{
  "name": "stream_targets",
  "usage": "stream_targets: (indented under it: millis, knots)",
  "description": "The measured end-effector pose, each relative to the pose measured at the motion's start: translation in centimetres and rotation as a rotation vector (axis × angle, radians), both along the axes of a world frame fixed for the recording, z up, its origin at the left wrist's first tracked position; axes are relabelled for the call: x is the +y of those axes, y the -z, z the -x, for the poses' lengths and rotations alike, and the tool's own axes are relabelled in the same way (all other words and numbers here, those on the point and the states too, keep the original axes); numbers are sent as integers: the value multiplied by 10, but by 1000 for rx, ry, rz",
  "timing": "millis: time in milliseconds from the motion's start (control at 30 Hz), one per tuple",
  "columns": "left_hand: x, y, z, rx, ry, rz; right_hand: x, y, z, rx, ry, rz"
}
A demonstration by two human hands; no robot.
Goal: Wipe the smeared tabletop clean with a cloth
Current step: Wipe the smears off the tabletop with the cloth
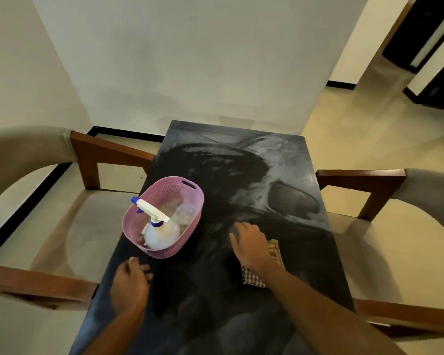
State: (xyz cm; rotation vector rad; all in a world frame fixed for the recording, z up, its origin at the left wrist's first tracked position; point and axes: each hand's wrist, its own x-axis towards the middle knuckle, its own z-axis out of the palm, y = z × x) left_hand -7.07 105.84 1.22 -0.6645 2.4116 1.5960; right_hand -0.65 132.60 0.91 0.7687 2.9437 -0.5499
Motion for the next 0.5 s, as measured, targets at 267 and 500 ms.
stream_targets:
  millis: [267,500]
  knots:
    - [72,19,-99,22,276,52,15,43,-93,-107,-236,-45]
    - [148,25,-183,37,313,81,33,54,-158,-87,-397,9]
